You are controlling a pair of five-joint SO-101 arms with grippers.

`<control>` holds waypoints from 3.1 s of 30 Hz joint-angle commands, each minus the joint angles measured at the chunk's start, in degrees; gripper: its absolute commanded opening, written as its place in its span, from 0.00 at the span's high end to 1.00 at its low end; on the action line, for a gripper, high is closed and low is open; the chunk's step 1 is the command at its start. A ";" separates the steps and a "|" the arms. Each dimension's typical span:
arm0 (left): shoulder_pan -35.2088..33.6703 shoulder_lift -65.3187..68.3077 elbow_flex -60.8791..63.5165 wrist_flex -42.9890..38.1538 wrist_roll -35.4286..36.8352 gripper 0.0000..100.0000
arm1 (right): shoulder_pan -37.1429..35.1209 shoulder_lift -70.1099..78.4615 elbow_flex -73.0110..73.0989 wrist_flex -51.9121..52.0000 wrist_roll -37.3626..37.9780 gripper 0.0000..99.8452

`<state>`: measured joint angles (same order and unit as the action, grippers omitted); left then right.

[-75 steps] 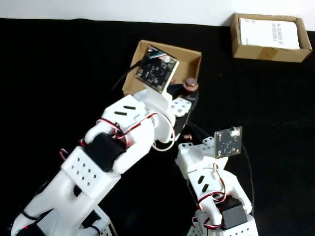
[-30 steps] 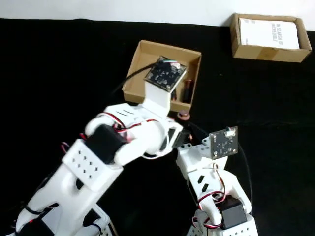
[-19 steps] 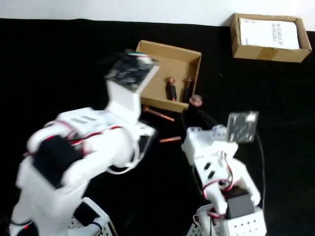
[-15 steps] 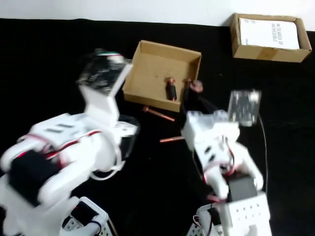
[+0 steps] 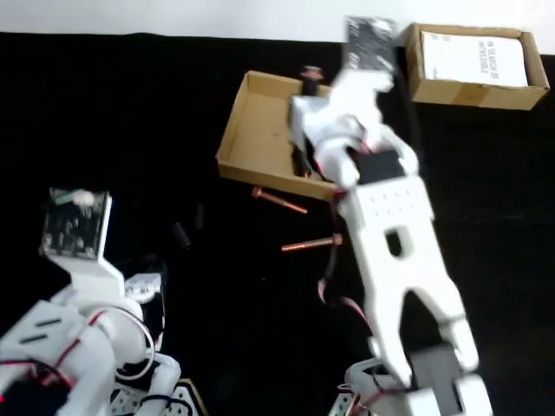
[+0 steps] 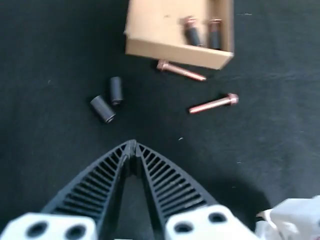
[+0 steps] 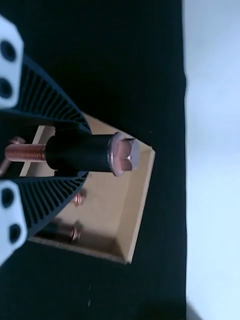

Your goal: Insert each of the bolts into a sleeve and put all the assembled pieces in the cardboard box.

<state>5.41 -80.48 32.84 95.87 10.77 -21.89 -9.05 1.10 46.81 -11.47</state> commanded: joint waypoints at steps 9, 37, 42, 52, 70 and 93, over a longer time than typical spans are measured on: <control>-9.98 -22.11 26.86 -8.88 0.09 0.99 | -3.56 33.71 -38.37 12.70 4.31 0.99; -10.68 -23.25 29.58 -9.41 -0.18 0.99 | -4.26 68.44 -78.90 39.78 16.00 0.77; -10.68 -23.25 29.58 -9.49 -0.18 0.99 | -4.79 68.53 -91.82 51.03 15.91 0.81; -19.38 -23.43 27.21 -9.23 -0.26 0.99 | -10.15 60.35 -95.25 54.46 3.16 0.90; -26.95 -23.43 24.48 -5.63 -0.26 0.99 | -23.08 38.64 -40.66 43.82 -13.89 0.90; -31.34 -23.52 24.75 -5.54 -0.26 0.99 | -26.42 39.87 -22.90 17.80 -15.30 0.90</control>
<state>-25.19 -103.87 59.03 90.15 10.77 -47.65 33.58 -21.58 66.42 -26.59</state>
